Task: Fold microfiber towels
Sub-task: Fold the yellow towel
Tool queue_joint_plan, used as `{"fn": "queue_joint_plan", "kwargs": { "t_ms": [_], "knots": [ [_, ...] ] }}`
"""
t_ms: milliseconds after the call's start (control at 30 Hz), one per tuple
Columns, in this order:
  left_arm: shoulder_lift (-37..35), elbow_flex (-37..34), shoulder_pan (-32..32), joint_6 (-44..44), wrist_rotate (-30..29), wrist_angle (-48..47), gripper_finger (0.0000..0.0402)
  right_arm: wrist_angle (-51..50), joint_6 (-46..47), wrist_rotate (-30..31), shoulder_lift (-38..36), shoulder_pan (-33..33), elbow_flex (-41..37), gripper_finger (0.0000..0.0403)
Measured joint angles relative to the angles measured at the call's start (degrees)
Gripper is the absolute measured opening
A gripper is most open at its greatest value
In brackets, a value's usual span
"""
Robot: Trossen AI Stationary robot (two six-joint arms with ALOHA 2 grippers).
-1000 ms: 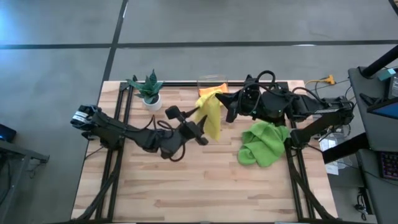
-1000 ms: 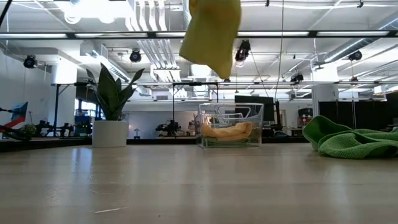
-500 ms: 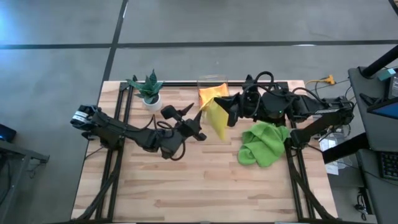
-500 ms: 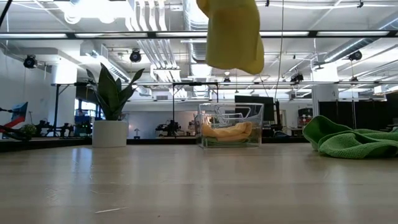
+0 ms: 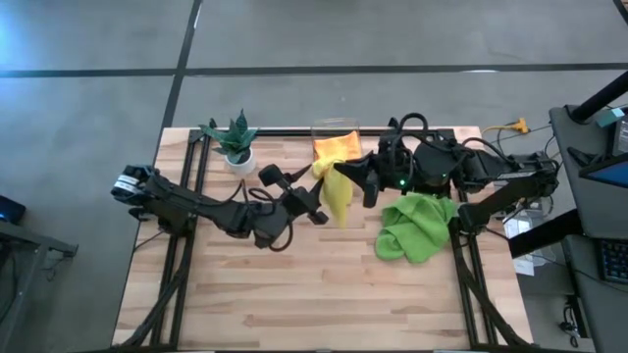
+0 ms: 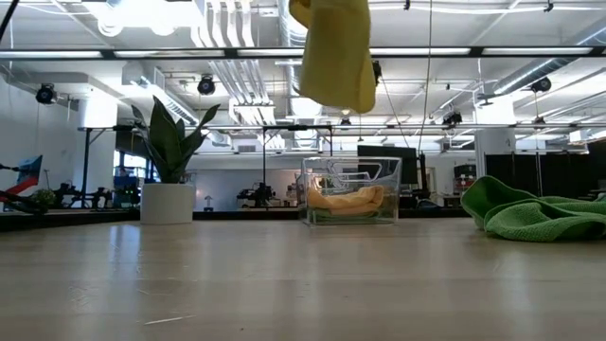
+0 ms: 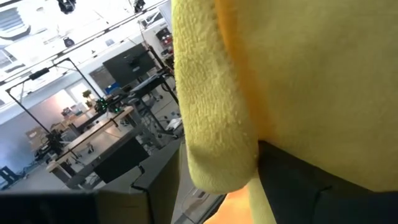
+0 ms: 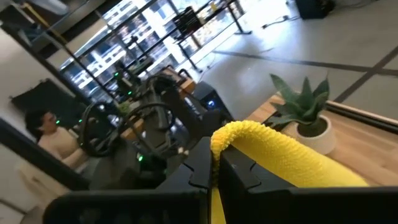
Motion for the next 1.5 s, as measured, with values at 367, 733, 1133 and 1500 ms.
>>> {"fn": "queue_joint_plan", "kwargs": {
  "t_ms": [367, 733, 1133, 1500],
  "knots": [
    [-2.8, -0.3, 0.5, 0.1, -2.2, -1.8, 0.0159, 0.1, -1.2, -5.1, -0.4, 0.4, 0.0, 0.0009],
    [-9.3, -1.0, 0.7, 0.0, -2.5, -8.8, 0.0008, -3.5, -2.6, -12.1, -1.5, 0.7, 0.0, 0.0009],
    [-19.6, -0.9, -2.7, -6.6, 11.3, -21.3, 0.0001, -13.4, -8.1, -12.0, -3.3, 0.7, 0.0, 0.0009],
    [-23.2, -0.7, -3.2, -30.0, 30.1, -33.2, 0.0000, -18.0, -13.0, -4.2, -2.8, -1.5, -0.2, 0.0009]
  ]
}}
